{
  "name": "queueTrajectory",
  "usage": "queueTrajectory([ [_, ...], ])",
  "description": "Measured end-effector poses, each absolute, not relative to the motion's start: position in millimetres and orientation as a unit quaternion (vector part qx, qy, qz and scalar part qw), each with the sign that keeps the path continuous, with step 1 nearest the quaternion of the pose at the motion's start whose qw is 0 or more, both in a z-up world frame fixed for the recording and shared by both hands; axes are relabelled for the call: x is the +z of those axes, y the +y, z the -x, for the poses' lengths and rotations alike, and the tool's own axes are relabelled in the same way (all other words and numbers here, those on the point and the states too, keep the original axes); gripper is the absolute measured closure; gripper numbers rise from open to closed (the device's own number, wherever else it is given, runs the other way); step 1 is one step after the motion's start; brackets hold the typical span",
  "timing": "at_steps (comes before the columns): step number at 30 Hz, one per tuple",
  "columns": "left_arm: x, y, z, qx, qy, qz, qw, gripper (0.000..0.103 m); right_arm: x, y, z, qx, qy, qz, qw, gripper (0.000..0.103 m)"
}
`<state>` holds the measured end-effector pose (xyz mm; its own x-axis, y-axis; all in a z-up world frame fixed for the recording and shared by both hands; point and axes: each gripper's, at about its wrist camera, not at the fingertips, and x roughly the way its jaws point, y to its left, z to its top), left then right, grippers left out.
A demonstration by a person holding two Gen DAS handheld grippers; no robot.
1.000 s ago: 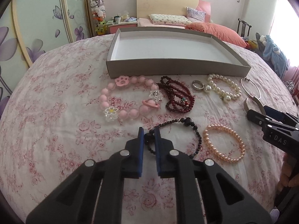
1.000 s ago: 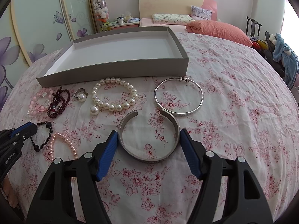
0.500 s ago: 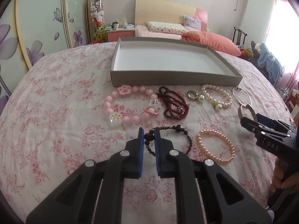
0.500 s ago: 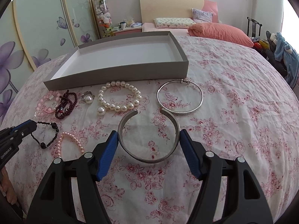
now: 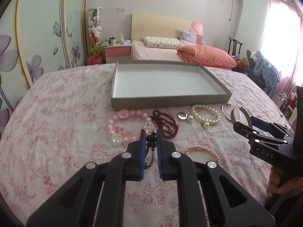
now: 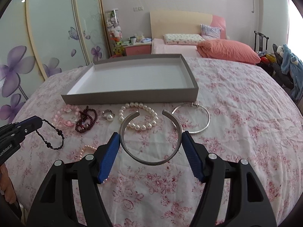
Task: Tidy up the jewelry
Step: 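Lift and carry the black bracelet and silver cuff over the white tray with both grippers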
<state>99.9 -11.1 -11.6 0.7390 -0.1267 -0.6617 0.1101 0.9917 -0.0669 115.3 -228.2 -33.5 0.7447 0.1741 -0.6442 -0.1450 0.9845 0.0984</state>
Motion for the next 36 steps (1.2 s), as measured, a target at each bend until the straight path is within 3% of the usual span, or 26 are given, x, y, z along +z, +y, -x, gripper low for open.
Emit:
queueTrajectory([
  [13,45.1,-12.1,-118.9,-0.053,0.286,-0.003,0.957,0.091,15.9,-222.8,-127.8,0.095,0.259,-0.013,0.961,0.036],
  [24,71.4,-17.1,-186.0,-0.046,0.259,-0.003,0.965,0.091,44.7,-217.5,-175.8,0.101,0.19,0.001,0.977,0.036],
  [36,36.8,-12.9,-285.0,-0.06,0.324,0.037,0.943,0.091,11.3,-209.6,-264.3,0.118,0.257,-0.003,0.959,0.036],
])
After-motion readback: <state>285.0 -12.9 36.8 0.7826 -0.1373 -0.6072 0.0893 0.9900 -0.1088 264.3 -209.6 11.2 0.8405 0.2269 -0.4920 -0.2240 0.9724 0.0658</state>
